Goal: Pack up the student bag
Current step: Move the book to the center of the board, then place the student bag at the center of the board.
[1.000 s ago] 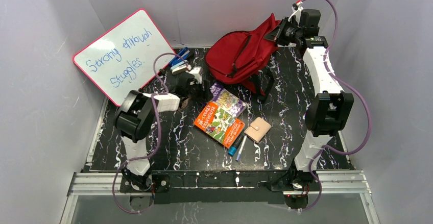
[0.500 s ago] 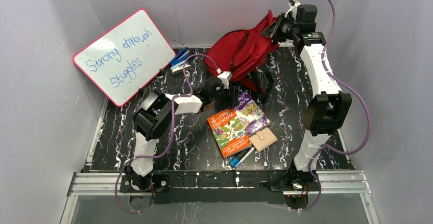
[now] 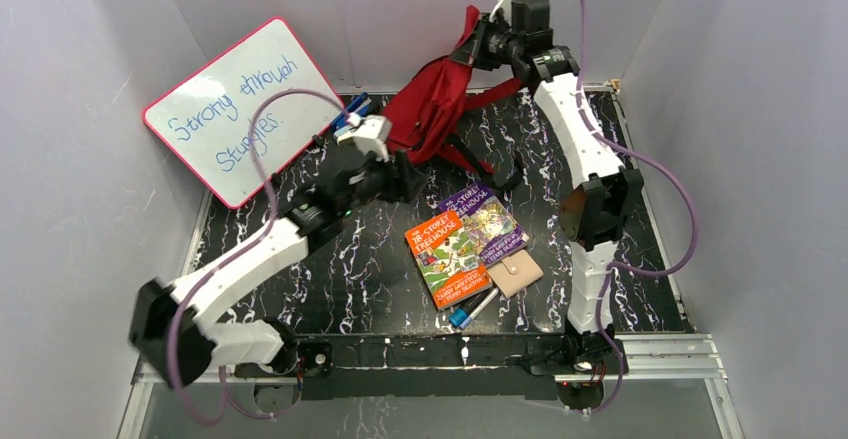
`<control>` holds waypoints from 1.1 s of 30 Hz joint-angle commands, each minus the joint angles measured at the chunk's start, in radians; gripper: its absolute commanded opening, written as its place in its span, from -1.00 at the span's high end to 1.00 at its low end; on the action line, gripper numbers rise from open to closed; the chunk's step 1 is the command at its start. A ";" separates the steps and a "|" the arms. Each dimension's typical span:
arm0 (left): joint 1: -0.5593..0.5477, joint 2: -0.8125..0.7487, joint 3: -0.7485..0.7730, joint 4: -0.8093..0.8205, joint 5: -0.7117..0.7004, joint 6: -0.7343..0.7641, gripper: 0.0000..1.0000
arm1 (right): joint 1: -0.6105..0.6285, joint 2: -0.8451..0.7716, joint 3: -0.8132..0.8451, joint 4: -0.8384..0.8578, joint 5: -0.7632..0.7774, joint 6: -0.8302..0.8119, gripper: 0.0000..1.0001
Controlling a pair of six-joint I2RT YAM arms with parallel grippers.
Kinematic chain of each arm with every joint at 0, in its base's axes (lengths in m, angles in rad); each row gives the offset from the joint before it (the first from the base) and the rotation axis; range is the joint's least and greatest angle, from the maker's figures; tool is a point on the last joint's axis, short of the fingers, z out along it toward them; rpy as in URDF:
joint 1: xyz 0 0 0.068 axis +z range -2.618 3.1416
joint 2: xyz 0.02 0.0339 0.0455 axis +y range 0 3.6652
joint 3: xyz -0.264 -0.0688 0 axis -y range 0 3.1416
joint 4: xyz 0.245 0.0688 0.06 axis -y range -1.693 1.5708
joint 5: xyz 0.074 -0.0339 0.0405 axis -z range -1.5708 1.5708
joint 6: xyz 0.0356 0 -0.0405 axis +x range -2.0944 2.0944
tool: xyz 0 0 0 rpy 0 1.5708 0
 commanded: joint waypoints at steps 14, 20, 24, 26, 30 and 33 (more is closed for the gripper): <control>0.006 -0.340 -0.005 -0.378 -0.282 -0.027 -0.16 | 0.165 -0.461 -0.670 0.220 -0.002 -0.135 1.00; 0.006 -0.301 -0.030 -0.348 -0.301 -0.039 -0.16 | 0.163 -0.668 -0.976 0.254 0.184 -0.172 1.00; 0.007 -0.276 -0.041 -0.340 -0.307 -0.060 -0.16 | 0.164 -0.728 -1.078 0.241 0.288 -0.180 1.00; 0.008 -0.268 -0.044 -0.340 -0.323 -0.073 -0.16 | 0.162 -0.743 -1.113 0.229 0.327 -0.177 1.00; 0.037 -0.244 -0.044 -0.352 -0.327 -0.108 -0.17 | 0.159 -0.761 -1.147 0.224 0.370 -0.168 1.00; 0.121 -0.217 -0.043 -0.372 -0.257 -0.146 -0.18 | 0.153 -0.770 -1.159 0.203 0.435 -0.145 1.00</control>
